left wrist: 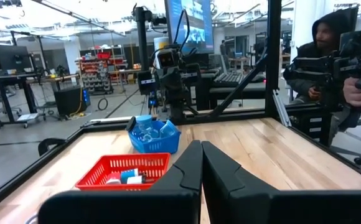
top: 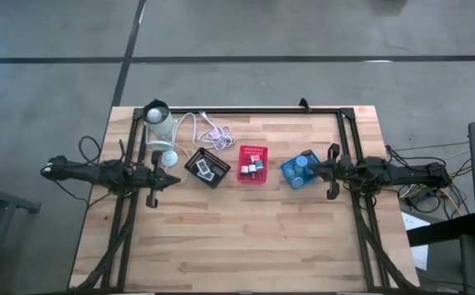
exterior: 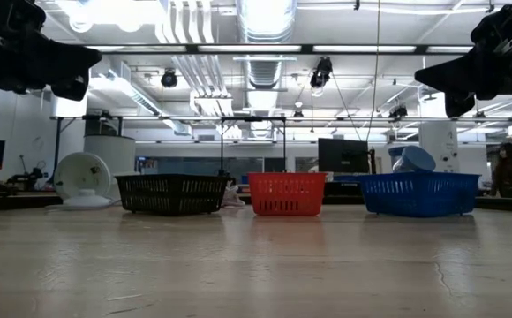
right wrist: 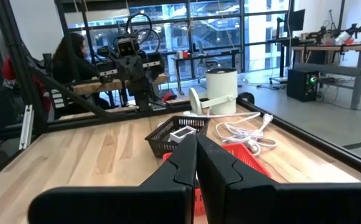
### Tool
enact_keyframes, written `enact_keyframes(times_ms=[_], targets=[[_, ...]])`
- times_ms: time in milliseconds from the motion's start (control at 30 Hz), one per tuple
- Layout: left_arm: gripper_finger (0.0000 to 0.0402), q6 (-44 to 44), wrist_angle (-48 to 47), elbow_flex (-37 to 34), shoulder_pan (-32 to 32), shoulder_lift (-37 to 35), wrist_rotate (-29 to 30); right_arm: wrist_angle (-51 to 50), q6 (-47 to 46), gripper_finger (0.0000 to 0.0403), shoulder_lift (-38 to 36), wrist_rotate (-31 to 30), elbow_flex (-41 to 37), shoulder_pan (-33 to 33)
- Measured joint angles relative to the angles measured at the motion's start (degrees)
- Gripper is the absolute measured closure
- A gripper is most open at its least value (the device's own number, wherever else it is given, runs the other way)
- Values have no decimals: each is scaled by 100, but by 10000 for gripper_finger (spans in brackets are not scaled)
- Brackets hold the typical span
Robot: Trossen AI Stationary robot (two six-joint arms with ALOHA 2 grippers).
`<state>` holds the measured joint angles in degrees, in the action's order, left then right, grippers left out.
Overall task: Pick & Place Office items
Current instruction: Return to Home Position
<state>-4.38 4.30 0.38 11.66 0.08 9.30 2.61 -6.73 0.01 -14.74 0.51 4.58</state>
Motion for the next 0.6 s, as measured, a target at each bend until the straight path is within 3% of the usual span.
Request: enact_keyframes(times_ms=[600], targets=[[397,168,-44,15,0,1,-2,61,221,394,52,-46,0,-1]])
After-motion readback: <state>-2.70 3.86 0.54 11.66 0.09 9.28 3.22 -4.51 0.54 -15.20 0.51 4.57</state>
